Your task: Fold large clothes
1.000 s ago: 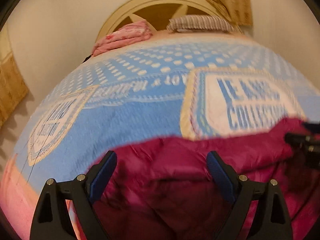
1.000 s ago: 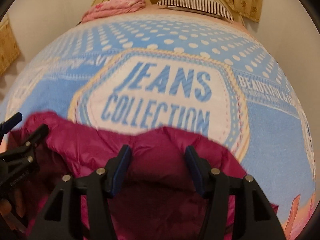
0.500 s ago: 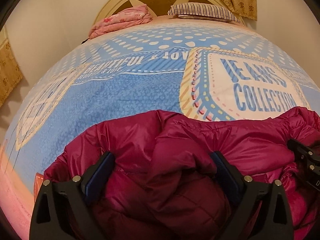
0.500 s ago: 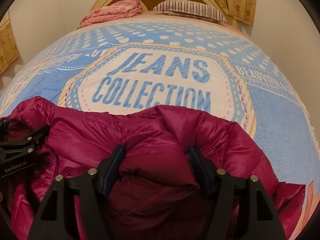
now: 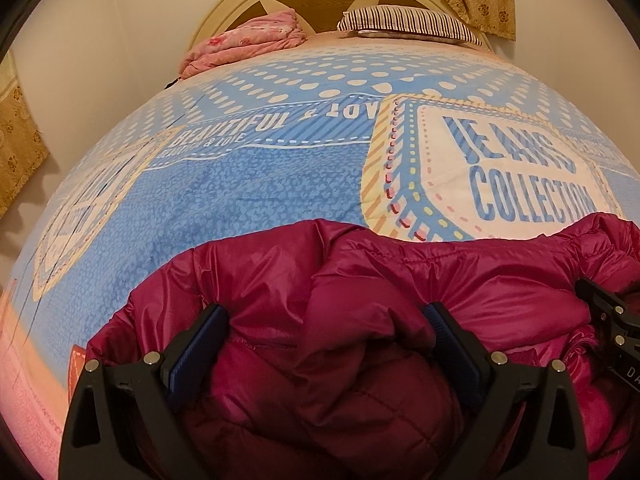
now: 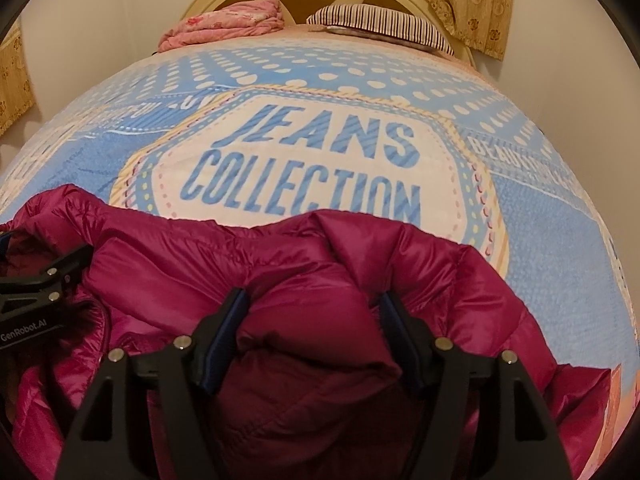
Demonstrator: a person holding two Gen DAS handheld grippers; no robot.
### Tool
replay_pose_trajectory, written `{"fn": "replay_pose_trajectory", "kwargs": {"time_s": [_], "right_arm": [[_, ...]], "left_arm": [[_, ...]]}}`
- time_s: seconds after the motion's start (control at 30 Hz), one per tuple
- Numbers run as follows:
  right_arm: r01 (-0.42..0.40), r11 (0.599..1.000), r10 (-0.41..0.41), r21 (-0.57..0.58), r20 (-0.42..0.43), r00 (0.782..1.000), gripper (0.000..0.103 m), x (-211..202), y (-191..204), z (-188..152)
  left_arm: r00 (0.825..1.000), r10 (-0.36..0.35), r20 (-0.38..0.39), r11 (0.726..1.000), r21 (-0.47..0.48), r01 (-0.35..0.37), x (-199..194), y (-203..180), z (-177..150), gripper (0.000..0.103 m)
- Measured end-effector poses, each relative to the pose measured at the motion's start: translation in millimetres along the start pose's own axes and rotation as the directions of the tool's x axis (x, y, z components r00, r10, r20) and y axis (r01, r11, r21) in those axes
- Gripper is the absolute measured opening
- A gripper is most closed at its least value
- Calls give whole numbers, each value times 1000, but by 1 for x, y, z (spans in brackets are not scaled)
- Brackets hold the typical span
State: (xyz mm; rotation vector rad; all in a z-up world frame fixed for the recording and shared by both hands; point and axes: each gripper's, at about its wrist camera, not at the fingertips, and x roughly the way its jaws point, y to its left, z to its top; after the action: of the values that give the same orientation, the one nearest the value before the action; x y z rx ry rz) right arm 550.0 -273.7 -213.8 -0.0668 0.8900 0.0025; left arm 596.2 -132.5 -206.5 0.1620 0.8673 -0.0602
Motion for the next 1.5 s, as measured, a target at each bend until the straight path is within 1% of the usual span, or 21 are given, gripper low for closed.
{"fn": "replay_pose_trajectory", "kwargs": {"time_s": [1.27, 1.37, 1.43, 1.5], "right_arm": [[13, 1000, -13, -9, -5, 1000, 70, 1, 1, 2], [21, 1000, -21, -17, -18, 1000, 72, 1, 1, 4], [7, 1000, -7, -18, -35, 999, 73, -2, -4, 7], [16, 1000, -17, -11, -27, 999, 75, -16, -9, 9]], "left_arm": [[1000, 18, -1, 1000, 10, -18, 4, -1, 1, 100], [1000, 25, -4, 1000, 16, -25, 4, -4, 3, 101], [1000, 18, -21, 1000, 13, -17, -3, 1, 7, 101], [1000, 3, -4, 1000, 2, -3, -24, 9, 10, 101]]}}
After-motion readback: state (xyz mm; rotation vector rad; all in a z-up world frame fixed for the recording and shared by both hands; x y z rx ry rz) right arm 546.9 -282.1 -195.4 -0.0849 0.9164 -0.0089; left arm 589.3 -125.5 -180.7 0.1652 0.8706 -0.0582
